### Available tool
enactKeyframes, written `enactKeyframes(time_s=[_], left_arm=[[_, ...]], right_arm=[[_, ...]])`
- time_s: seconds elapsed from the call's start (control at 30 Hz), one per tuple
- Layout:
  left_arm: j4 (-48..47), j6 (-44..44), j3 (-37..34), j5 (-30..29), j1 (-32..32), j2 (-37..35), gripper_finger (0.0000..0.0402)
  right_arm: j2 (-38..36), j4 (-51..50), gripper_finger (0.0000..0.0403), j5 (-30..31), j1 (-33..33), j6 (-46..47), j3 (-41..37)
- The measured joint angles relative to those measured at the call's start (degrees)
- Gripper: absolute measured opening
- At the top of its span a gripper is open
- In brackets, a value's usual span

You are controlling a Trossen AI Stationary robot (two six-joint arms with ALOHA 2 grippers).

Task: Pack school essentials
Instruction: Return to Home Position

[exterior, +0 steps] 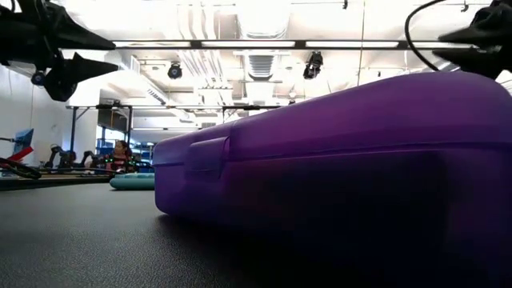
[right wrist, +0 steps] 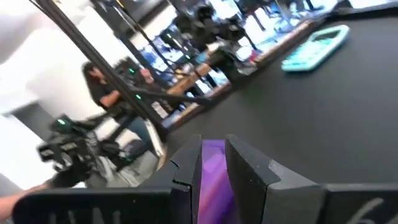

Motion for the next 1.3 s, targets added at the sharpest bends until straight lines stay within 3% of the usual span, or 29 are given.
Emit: enactKeyframes(time_s=[0.23, 0.37, 1.3], left_arm=[[0.0, -0.1, 0.0, 0.0, 0.0, 0.4, 0.0194], [0.1, -0.2, 0.0, 0.0, 0.0, 0.5, 0.0194], [0.2, -0.1, 0.0, 0.1, 0.0, 0.6, 0.0194]], right_arm=[[0.0, -9.2, 0.0063, 0.4, 0.0, 9.4, 0.0], [1.2, -9.3, 0.0063, 0.1, 0.0, 15.1, 0.1], [1.6, -9.7, 0.0063, 0.0, 0.0, 15.2, 0.6]])
